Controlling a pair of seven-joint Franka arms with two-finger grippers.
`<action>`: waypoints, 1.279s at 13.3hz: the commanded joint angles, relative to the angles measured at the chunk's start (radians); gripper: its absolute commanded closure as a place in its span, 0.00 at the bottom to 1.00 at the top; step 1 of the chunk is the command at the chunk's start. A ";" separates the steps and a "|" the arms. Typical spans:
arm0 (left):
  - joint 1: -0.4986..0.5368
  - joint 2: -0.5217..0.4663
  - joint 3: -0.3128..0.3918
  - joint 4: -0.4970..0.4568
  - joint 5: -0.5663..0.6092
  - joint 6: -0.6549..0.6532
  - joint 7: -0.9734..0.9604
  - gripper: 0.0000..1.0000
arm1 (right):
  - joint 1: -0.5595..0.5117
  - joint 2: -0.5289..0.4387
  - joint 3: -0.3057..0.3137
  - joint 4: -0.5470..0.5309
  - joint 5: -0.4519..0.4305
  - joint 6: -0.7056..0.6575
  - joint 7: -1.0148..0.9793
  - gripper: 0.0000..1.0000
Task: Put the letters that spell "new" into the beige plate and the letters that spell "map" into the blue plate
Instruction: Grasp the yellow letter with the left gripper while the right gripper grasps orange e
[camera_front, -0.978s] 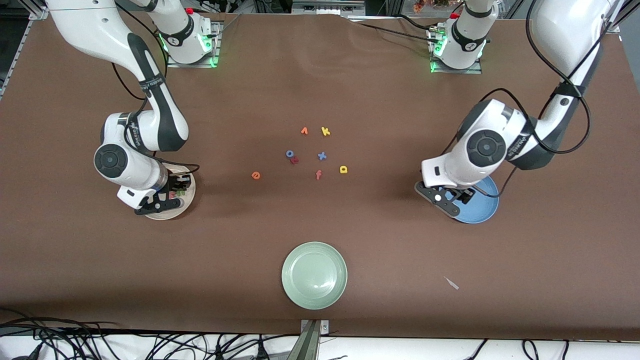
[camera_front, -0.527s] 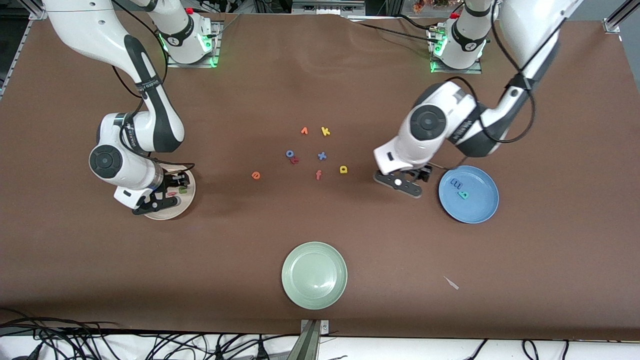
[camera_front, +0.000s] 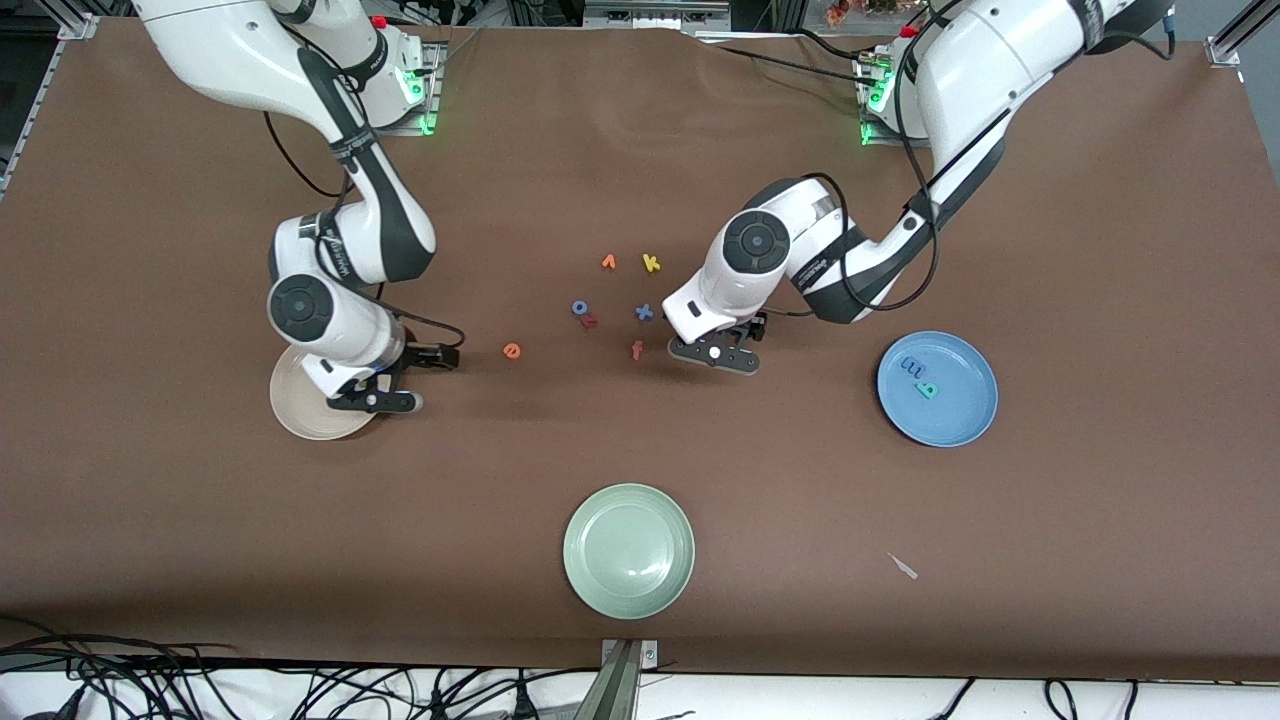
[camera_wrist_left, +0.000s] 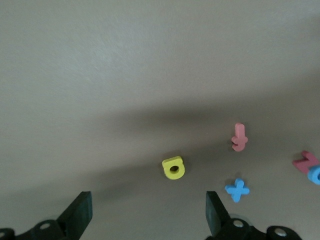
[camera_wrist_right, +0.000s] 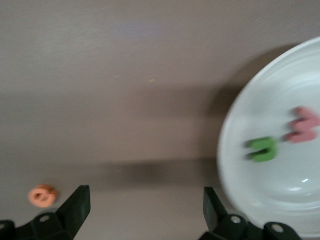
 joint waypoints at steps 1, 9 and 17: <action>-0.122 0.014 0.092 0.032 0.005 0.011 -0.118 0.00 | -0.007 -0.009 0.049 -0.006 0.004 0.019 0.139 0.00; -0.259 0.033 0.235 0.030 0.011 0.093 -0.217 0.30 | 0.094 0.061 0.068 -0.020 0.004 0.148 0.382 0.00; -0.260 0.060 0.250 0.024 0.010 0.156 -0.235 0.34 | 0.120 0.098 0.069 -0.020 0.004 0.163 0.393 0.10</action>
